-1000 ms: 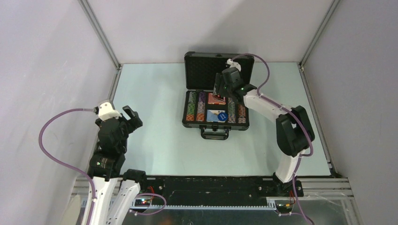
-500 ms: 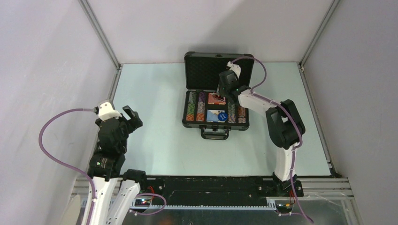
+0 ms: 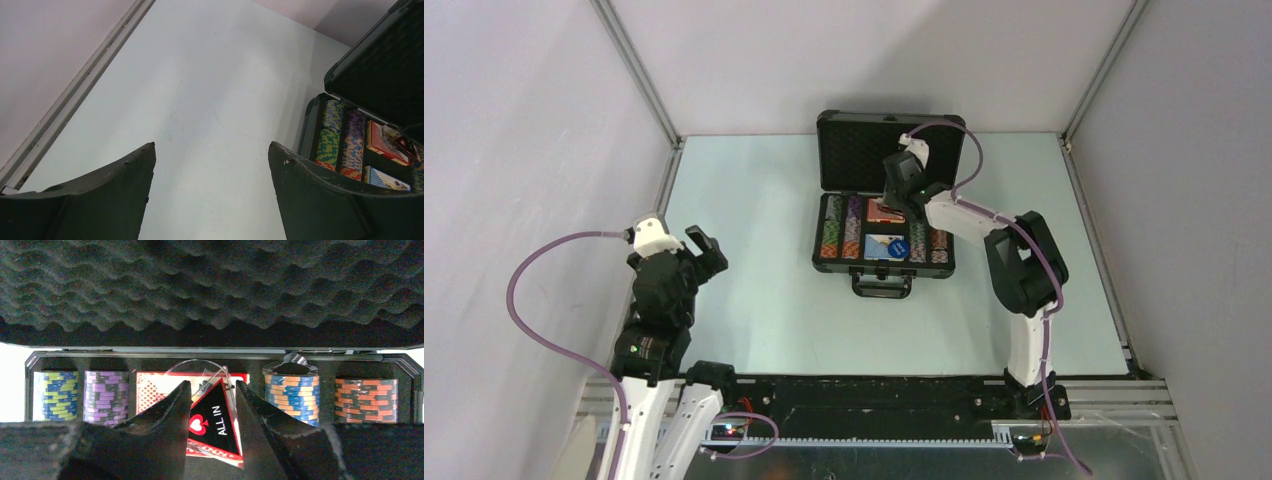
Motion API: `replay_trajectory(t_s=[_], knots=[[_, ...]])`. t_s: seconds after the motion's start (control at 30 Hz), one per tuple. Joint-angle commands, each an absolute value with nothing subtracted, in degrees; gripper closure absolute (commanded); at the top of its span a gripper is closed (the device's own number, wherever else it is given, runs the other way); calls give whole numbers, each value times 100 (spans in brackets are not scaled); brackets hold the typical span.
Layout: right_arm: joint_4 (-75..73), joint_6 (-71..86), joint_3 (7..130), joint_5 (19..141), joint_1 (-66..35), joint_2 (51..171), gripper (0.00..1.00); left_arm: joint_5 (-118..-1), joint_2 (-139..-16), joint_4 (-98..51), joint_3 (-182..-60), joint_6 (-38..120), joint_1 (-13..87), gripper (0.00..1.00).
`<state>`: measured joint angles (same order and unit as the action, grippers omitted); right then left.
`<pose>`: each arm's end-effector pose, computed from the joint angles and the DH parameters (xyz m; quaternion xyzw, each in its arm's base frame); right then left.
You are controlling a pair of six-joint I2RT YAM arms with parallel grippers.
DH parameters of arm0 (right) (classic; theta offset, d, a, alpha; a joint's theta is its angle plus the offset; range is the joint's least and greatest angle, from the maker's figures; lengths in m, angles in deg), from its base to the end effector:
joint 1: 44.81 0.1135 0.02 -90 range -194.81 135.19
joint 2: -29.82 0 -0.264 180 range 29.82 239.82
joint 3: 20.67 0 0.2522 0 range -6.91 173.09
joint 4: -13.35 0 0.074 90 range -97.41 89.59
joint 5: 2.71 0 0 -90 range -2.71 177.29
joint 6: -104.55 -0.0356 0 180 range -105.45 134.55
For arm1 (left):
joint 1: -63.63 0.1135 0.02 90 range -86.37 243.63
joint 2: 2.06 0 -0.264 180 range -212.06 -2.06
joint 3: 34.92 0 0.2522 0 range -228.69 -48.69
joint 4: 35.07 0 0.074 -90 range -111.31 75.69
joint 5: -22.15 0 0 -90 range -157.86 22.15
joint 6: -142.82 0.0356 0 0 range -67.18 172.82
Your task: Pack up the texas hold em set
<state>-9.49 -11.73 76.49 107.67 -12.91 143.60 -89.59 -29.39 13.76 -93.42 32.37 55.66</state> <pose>0.3894 0.2278 0.2147 0.0318 0.8927 0.0645 0.4449 0.1041 -0.0013 0.3328 -0.1968 0.7760 0.0053 0.5992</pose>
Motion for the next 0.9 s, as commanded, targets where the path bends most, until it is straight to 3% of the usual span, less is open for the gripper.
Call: replay_trajectory(t_s=[0.0, 0.43, 0.87], knots=[[-1100, -991, 7793, 10974, -1151, 14228, 58, -8905, -2921, 1222, -9320, 3360, 5541, 12], [-1479, -1099, 7603, 11120, -907, 13971, 60, -8894, -2919, 1213, -9311, 3368, 5545, 12], [-2103, -1162, 7563, 10363, -845, 13945, 72, -8870, -2913, 1211, -9299, 3366, 5540, 12]])
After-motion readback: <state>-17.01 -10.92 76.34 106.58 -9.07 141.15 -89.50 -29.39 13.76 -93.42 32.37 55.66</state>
